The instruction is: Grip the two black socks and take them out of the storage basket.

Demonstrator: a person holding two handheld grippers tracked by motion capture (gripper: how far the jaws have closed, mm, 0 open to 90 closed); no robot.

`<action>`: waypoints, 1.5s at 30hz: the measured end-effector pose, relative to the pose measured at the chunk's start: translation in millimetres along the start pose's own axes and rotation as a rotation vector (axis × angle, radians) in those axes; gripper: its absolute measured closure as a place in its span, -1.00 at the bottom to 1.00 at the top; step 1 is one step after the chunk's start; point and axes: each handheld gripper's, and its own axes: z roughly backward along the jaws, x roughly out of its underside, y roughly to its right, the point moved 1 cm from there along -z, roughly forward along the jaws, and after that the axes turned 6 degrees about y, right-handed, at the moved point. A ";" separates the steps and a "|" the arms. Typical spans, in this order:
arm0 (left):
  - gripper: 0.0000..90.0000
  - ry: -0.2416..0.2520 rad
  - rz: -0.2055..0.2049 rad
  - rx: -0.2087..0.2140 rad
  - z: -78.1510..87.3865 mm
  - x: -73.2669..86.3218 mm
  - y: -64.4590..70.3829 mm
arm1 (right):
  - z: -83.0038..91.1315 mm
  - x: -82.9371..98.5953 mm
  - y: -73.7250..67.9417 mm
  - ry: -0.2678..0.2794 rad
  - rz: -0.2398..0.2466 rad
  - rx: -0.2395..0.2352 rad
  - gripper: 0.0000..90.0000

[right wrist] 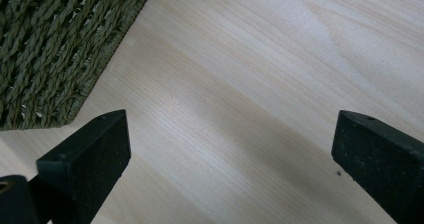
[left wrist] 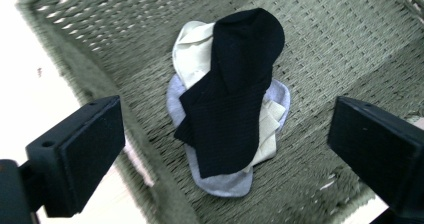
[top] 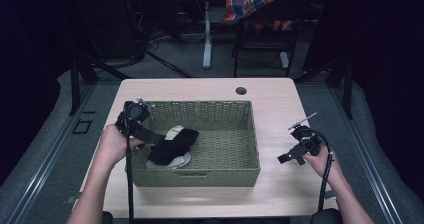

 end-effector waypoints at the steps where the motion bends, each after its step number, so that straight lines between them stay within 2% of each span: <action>1: -0.89 -0.009 -0.009 0.004 -4.7 -0.7 1.9 | -0.1 -0.1 0.1 0.000 0.003 -0.001 -0.95; 2: -0.85 -0.019 -0.025 0.005 -9.8 -0.9 4.2 | 0.3 -0.8 0.6 -0.011 0.012 -0.009 -0.95; 3: -0.82 -0.019 -0.025 0.005 -9.8 -0.9 4.2 | 1.2 -1.4 0.9 -0.025 0.021 -0.015 -0.95; 4: -0.77 -0.037 -0.050 0.022 -22.5 -0.1 9.1 | 1.2 -1.4 0.8 -0.025 0.022 -0.015 -0.95; 6: -0.72 -0.058 -0.060 0.020 -30.8 -0.5 11.0 | 0.9 -1.0 0.5 -0.018 0.016 -0.015 -0.95; 7: -0.68 -0.064 -0.062 0.020 -34.5 -1.2 11.6 | -1.4 0.5 -1.4 0.022 -0.017 -0.014 -0.95; 8: -0.67 -0.072 -0.066 0.024 -37.4 -2.7 11.8 | -0.9 0.0 -1.2 0.015 -0.011 -0.012 -0.95; 9: -0.66 -0.072 -0.069 0.021 -40.3 -4.6 11.7 | 2.3 -1.3 1.5 -0.035 0.032 -0.001 -0.95; 10: -0.64 -0.087 -0.072 0.024 -44.0 -7.6 11.8 | 0.1 -0.1 -0.7 0.001 -0.001 -0.001 -0.95; 11: -0.61 -0.087 -0.072 0.024 -44.0 -7.6 11.8 | 0.1 -0.1 -0.7 0.001 -0.001 -0.001 -0.95; 13: -0.56 -0.120 -0.095 0.021 -54.0 -15.2 13.3 | 1.5 -1.2 -0.1 -0.018 0.016 -0.018 -0.95; 16: -0.51 -0.147 -0.112 0.020 -61.4 -20.3 14.8 | 0.4 -0.1 -0.9 0.004 -0.002 -0.002 -0.95; 17: -0.46 -0.163 -0.116 0.022 -66.8 -23.0 15.6 | 2.7 -1.2 1.6 -0.031 0.029 -0.006 -0.95; 19: -0.42 -0.180 -0.128 0.026 -73.7 -26.2 15.9 | 2.4 -1.1 1.3 -0.027 0.026 -0.006 -0.94; 24: -0.28 -0.198 -0.129 0.040 -85.5 -30.5 16.8 | 2.4 -1.2 1.1 -0.027 0.028 -0.002 -0.94; 25: -0.22 -0.203 -0.128 0.047 -88.6 -31.5 17.1 | 0.3 -0.1 -1.3 0.014 -0.009 -0.007 -0.94; 27: -0.18 -0.219 -0.134 0.050 -96.0 -33.5 19.4 | 0.3 -0.1 -0.9 0.012 -0.008 -0.009 -0.94; 29: -0.14 -0.232 -0.138 0.060 -100.7 -34.9 21.4 | 2.2 -1.3 0.8 -0.023 0.022 -0.004 -0.94; 30: -0.14 -0.241 -0.143 0.059 -103.3 -35.6 22.4 | 0.5 -0.2 -0.8 0.007 -0.001 -0.002 -0.94; 33: -0.07 -0.268 -0.149 0.055 -110.6 -36.9 23.9 | 0.7 -0.2 -0.9 0.012 -0.005 -0.007 -0.94; 34: -0.02 -0.268 -0.149 0.055 -110.6 -36.9 23.9 | 0.7 -0.2 -0.9 0.012 -0.005 -0.007 -0.94; 36: 0.06 -0.302 -0.142 0.065 -116.8 -36.6 22.6 | 0.8 -0.1 -0.8 0.011 -0.005 -0.007 -0.94; 40: 0.32 -0.330 -0.128 0.056 -120.0 -34.6 19.9 | 2.8 -1.1 0.7 -0.013 0.017 -0.009 -0.94; 44: 0.64 -0.325 -0.106 0.047 -117.8 -32.5 12.5 | 2.0 -0.6 0.2 -0.003 0.008 -0.010 -0.93; 45: 0.73 -0.328 -0.106 0.048 -117.6 -31.9 10.8 | 3.5 -1.7 1.3 -0.027 0.029 -0.009 -0.93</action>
